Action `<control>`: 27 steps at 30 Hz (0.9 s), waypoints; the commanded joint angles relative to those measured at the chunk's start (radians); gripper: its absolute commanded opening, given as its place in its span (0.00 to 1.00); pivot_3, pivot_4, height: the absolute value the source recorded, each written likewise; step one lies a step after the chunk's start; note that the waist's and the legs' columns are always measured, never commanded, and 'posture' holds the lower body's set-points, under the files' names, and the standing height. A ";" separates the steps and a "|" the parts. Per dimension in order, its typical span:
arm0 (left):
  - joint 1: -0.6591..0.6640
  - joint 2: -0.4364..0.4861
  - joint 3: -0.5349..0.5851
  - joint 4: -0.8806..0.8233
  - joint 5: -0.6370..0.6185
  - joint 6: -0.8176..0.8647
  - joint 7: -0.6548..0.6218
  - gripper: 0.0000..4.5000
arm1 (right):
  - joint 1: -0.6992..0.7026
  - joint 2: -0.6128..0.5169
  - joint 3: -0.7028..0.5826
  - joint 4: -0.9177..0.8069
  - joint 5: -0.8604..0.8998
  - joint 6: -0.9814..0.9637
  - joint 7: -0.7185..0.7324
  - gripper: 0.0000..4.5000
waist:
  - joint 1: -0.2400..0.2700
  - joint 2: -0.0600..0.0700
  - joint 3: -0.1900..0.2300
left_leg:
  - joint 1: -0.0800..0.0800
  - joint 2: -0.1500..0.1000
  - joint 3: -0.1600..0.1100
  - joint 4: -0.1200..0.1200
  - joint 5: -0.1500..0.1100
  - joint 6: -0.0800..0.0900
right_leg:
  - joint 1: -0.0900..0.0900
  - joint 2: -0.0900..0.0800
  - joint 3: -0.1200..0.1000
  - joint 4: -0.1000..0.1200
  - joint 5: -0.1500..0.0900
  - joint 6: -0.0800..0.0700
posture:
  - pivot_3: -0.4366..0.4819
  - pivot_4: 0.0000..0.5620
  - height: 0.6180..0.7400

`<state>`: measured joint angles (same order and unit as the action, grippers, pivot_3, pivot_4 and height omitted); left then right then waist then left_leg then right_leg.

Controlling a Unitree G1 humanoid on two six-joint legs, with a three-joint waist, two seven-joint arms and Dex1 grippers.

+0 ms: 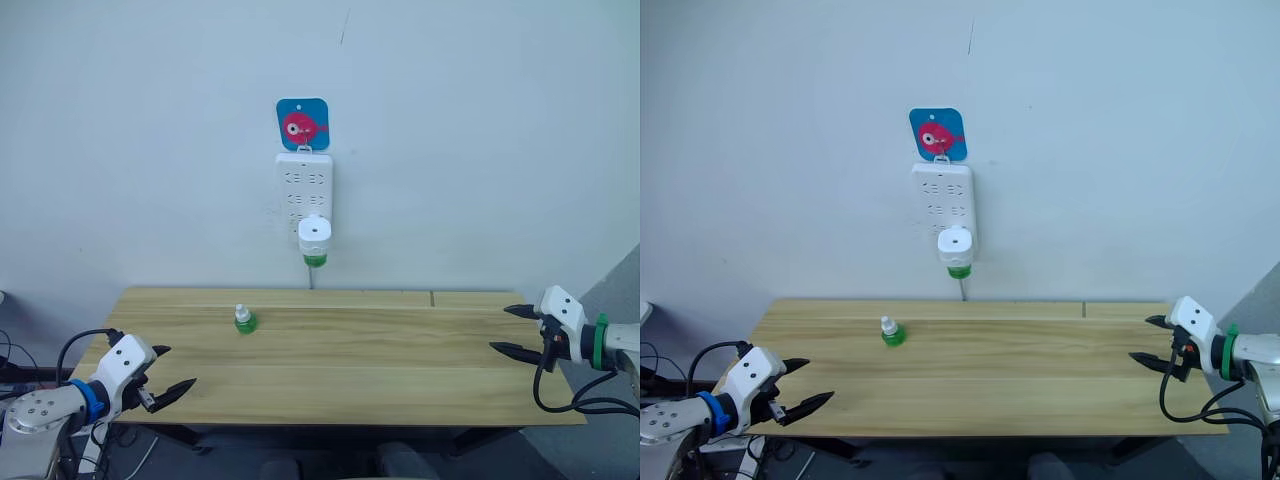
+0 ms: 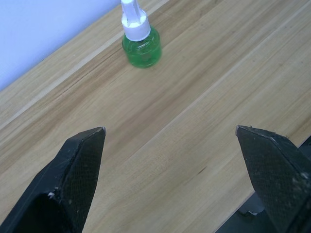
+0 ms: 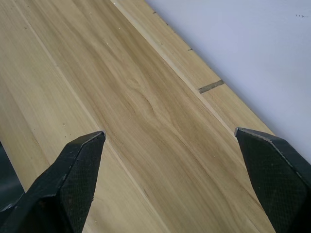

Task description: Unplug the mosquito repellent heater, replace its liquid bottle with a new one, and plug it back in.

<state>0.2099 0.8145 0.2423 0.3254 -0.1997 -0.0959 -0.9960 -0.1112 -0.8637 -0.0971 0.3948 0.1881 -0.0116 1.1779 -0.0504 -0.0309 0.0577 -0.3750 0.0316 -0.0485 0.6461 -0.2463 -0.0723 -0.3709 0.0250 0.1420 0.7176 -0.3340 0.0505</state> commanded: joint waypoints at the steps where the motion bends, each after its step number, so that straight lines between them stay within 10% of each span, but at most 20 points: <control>1: -0.013 0.011 0.022 -0.017 -0.016 0.000 0.003 1.00 | -0.026 -0.020 -0.017 -0.036 0.015 0.002 0.007 0.99 | 0.000 0.000 0.000 | 0.000 0.000 0.000 0.000 0.000 0.000 | 0.000 0.000 0.000 0.000 0.000 0.000 | 0.53 0.00 0.61; 27: -0.062 0.018 0.105 0.010 -0.174 0.073 -0.103 1.00 | -0.030 -0.011 -0.011 -0.028 0.011 -0.006 0.013 0.99 | 0.000 0.000 -0.001 | -0.002 0.000 -0.002 0.000 0.000 0.000 | -0.001 -0.001 -0.003 0.000 0.000 0.000 | 0.52 0.01 0.61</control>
<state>0.1538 0.8127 0.3160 0.3496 -0.3339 -0.0411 -1.0661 -0.1331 -0.8634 -0.0957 0.3933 0.1878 -0.0108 1.1854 -0.0508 -0.0312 0.0572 -0.3770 0.0313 -0.0511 0.6465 -0.2463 -0.0723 -0.3716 0.0245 0.1386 0.7176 -0.3339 0.0505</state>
